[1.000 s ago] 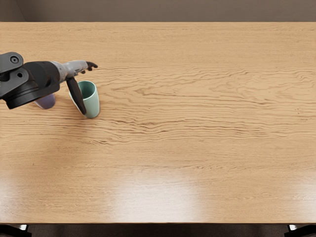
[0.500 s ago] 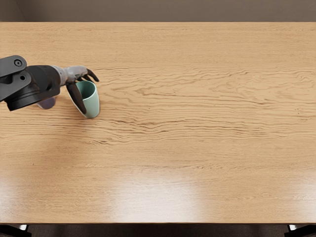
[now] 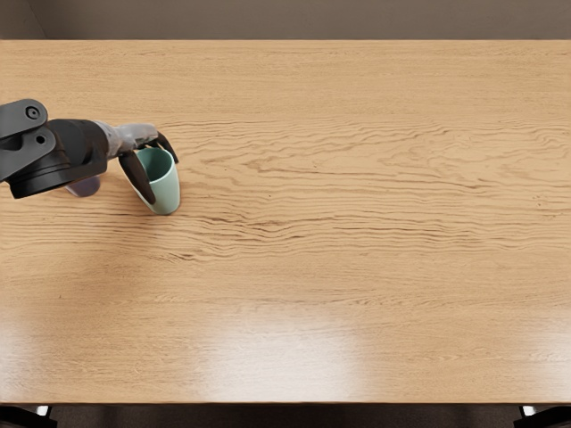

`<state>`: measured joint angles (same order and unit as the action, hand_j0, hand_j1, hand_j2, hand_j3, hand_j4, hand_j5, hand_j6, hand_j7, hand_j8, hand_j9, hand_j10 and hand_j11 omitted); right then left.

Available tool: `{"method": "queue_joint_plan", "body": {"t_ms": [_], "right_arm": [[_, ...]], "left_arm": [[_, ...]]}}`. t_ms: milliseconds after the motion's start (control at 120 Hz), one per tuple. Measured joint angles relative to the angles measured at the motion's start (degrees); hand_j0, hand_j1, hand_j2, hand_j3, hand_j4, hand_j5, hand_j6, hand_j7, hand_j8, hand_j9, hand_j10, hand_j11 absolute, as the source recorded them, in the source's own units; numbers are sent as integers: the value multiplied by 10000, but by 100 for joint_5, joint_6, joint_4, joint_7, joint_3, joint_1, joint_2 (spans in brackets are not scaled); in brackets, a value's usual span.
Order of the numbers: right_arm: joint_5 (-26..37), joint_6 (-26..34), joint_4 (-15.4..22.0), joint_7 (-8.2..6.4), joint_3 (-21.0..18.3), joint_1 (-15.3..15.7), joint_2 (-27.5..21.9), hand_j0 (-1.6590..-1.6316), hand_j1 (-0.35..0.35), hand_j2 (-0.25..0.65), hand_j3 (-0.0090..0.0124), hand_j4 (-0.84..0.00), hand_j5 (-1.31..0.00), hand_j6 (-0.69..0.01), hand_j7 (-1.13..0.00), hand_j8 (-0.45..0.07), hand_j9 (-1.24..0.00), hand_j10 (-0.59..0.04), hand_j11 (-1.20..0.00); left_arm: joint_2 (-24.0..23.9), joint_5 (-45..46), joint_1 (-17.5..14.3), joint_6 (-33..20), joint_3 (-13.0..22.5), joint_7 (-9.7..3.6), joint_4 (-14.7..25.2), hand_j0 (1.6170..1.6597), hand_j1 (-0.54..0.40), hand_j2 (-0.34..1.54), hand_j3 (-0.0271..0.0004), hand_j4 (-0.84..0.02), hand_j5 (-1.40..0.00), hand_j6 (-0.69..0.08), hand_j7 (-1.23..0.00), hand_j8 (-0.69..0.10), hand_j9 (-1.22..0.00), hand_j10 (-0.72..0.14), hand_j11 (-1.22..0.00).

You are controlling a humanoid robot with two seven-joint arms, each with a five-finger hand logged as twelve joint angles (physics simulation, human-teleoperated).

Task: Pick up cup and place in cup with left hand

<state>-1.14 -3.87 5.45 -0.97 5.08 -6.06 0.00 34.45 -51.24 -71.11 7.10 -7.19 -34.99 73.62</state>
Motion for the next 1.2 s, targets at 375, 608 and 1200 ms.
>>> {"method": "queue_joint_plan", "body": {"t_ms": [375,608,1200], "right_arm": [[0,0,0,0,-3,0,0,-16581,-3491,-1,0,-5,-1,-6,0,-5,-1,-3,0],[1,0,0,0,-3,0,0,-16581,-3491,-1,0,-5,-1,-6,0,-4,-1,-3,0],[1,0,0,0,1,0,0,-16581,-3491,-1,0,-5,-1,-6,0,-4,-1,-3,0]], "left_arm": [[-6,88,-184,89,10,-1,4,16548,-1824,1481,0,-4053,-6516,-2009,-6612,-1760,-6747,-3014,-6817],[189,112,-640,291,10,1,6,16552,-2016,1528,0,-3660,-6942,-1663,-6946,-1486,-6971,-2982,-6989],[1050,141,-1286,1009,-4,-1,-96,16553,-2019,1613,0,-3587,-7106,-1728,-6983,-1756,-7082,-3165,-7005]]}}
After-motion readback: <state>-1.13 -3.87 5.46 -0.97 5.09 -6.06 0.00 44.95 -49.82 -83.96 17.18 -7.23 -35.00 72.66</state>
